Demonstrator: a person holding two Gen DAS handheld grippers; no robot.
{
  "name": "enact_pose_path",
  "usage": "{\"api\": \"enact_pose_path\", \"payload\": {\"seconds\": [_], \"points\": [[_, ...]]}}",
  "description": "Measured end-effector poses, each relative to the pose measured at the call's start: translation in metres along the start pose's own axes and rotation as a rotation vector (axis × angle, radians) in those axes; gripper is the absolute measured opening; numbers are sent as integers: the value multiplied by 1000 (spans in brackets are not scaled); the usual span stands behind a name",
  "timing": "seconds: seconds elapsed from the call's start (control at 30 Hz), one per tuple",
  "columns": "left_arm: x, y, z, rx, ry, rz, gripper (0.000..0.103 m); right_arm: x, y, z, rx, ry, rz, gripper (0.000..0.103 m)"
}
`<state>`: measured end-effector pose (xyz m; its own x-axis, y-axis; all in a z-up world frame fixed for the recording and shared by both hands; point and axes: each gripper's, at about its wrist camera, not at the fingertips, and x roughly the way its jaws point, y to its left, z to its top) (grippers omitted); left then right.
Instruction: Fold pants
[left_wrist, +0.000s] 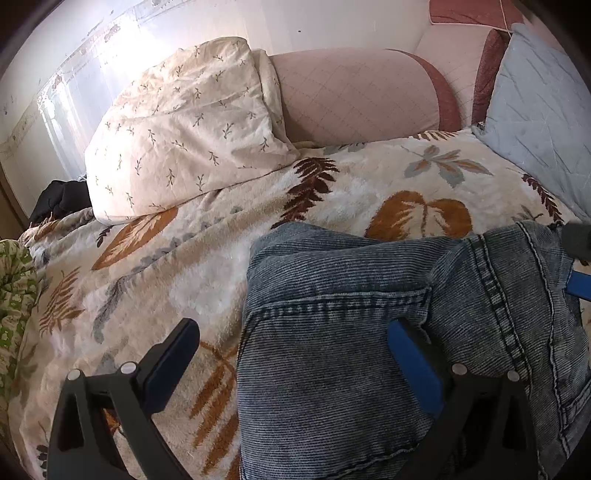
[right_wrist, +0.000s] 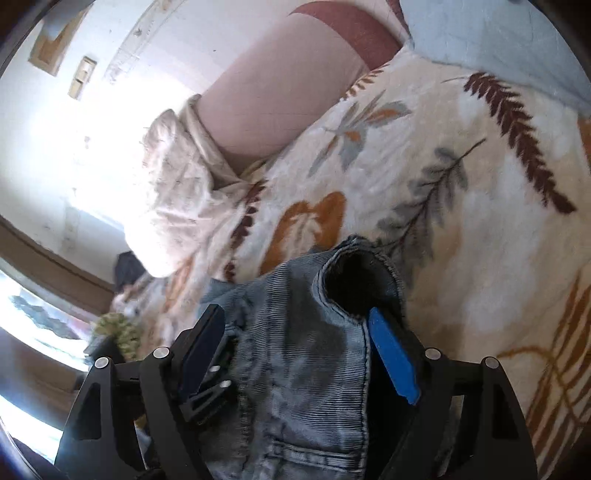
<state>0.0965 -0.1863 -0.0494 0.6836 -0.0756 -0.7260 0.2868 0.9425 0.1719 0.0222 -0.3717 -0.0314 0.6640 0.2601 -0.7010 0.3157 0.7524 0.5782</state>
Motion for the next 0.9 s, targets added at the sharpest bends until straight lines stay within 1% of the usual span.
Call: {"api": "enact_pose_path", "payload": {"seconds": [0.07,0.1,0.13,0.2,0.33,0.5,0.63,0.8,0.9], "points": [[0,-1,-1,3,-6,6,103,6,2,-1,-45,-5,-72,76],[0,-2,-1,6,-10,11,103,10,2,-2,-60,3,-102,72],[0,-3,-1,11,-12,17,103,14,-1,-3,-66,17,-119,71],[-1,-5,-1,15,-16,25,103,23,-6,-5,-66,44,-143,70],[-1,-6,-1,18,-24,33,103,32,-18,-5,-34,72,-136,69],[1,-10,-5,27,-62,59,103,37,-17,-7,-67,74,-159,69],[6,-12,-3,40,-49,77,103,38,-17,-9,-69,70,-161,70],[-5,-7,-1,28,-53,56,103,34,-14,-8,-63,65,-166,71],[-18,-8,0,48,-82,76,103,28,-12,-7,-41,81,-167,72]]}}
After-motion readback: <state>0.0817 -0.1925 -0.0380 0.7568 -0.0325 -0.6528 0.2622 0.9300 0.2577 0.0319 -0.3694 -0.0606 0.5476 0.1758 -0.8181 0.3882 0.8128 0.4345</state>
